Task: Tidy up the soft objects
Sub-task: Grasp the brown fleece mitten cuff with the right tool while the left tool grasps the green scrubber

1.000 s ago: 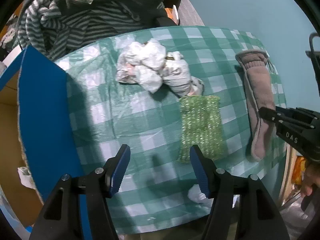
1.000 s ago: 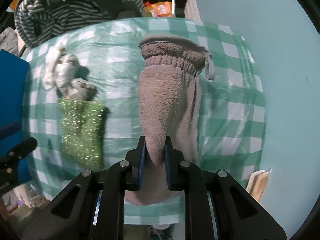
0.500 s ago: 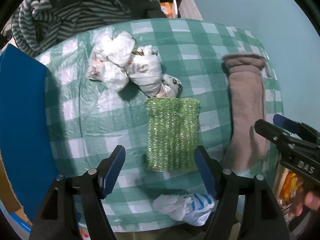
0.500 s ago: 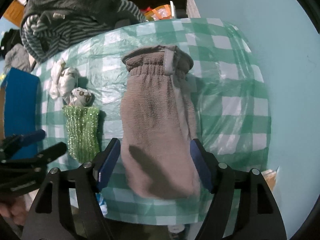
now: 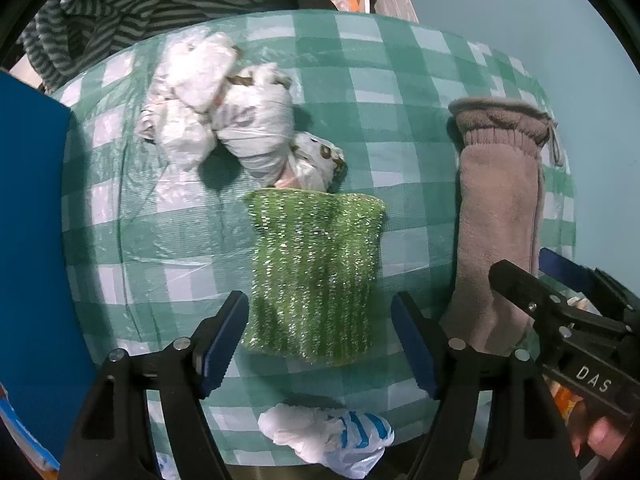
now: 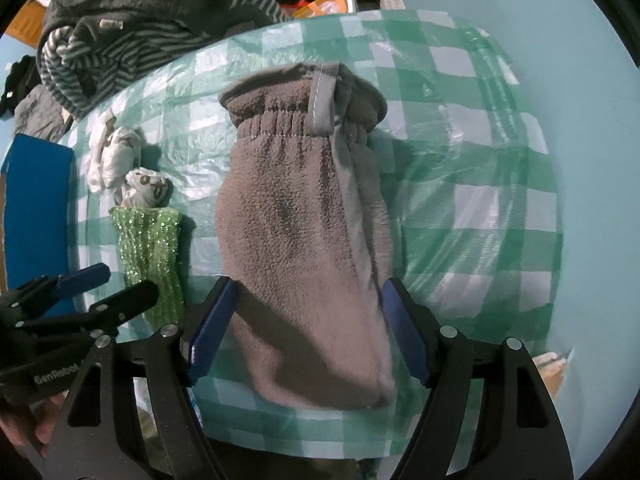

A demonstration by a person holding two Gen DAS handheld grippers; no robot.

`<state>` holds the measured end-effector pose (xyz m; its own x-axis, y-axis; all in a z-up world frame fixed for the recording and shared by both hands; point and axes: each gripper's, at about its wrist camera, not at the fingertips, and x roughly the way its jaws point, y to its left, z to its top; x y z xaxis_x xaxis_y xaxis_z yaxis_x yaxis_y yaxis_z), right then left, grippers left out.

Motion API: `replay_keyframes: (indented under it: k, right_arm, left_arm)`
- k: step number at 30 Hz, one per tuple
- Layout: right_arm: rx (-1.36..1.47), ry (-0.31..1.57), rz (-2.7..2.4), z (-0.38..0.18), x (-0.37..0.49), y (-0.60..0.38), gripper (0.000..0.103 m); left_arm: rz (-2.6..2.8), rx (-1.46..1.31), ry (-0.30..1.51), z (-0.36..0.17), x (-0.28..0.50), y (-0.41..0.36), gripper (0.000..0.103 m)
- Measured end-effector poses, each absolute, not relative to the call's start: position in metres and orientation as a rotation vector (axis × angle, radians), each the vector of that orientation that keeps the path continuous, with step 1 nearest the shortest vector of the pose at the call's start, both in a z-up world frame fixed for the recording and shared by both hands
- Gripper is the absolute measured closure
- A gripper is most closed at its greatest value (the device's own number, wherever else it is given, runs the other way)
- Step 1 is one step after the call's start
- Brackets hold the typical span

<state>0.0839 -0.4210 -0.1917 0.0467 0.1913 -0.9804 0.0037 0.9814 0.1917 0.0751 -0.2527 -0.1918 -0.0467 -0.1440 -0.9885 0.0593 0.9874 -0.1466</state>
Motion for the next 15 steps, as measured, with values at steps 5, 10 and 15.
replay_keyframes:
  k: [5, 10, 15]
  right_arm:
    - [0.137, 1.53, 0.158, -0.198, 0.087, -0.418, 0.028]
    - [0.118, 1.541, 0.157, -0.206, 0.09, -0.416, 0.028]
    - [0.093, 1.544, 0.149, -0.213, 0.092, -0.412, 0.026]
  left_arm:
    - [-0.139, -0.028, 1.63, -0.206, 0.075, -0.263, 0.028]
    - [-0.11, -0.023, 1.651, -0.219, 0.074, -0.264, 0.028]
    - [-0.121, -0.02, 1.647, -0.222, 0.078, -0.266, 0.028]
